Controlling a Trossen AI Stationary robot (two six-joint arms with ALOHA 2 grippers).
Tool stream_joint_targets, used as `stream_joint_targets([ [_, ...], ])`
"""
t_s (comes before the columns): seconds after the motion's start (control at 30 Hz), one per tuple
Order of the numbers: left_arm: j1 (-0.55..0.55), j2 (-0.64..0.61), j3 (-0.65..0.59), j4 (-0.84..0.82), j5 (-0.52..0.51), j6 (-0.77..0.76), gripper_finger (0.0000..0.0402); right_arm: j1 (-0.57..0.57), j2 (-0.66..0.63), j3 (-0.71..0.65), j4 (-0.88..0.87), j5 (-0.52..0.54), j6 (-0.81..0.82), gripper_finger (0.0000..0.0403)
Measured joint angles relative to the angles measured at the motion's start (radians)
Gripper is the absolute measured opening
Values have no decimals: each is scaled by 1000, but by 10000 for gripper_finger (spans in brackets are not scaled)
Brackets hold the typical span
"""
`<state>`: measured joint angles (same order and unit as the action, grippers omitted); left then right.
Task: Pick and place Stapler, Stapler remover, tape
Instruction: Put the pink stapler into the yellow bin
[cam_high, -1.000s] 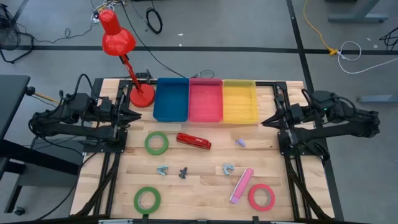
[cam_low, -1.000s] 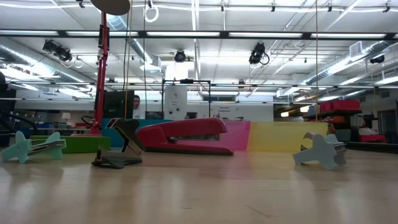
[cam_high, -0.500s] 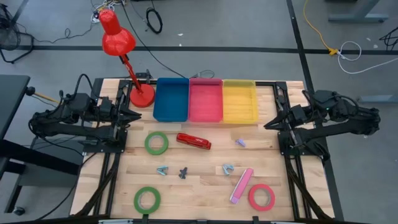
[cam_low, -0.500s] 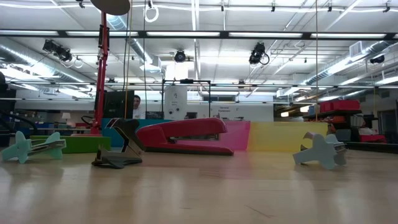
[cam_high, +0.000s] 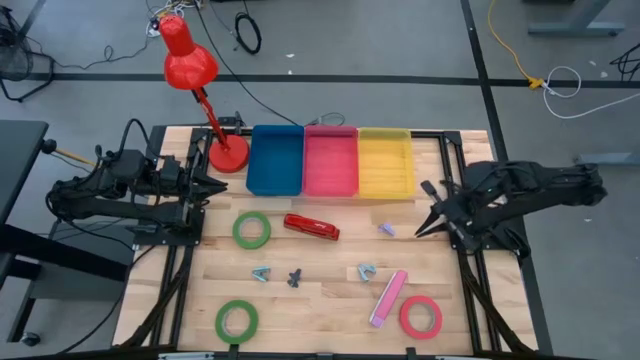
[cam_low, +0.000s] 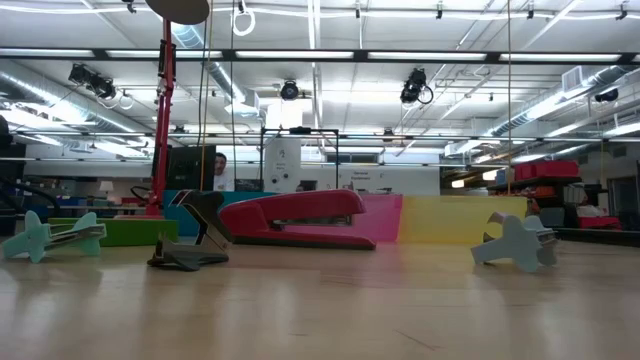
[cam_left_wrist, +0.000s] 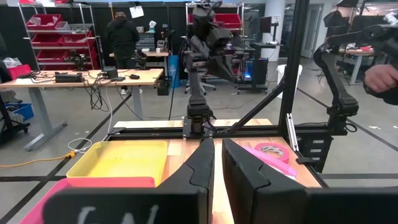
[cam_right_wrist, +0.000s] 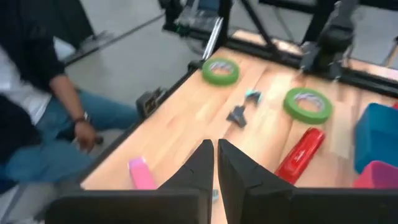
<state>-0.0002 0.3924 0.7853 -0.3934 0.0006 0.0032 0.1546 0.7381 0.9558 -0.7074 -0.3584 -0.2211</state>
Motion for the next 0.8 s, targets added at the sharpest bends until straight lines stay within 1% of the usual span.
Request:
stream_joint_targets([
  [0.3,0,0,0,0,0,0,34,78,93,0,-6,2,-52,24],
  [0.7,0,0,0,0,0,0,34,169,202,0,2,2,-80,24],
  [0.8,0,0,0,0,0,0,34,197,224,0,3,29,-86,24],
])
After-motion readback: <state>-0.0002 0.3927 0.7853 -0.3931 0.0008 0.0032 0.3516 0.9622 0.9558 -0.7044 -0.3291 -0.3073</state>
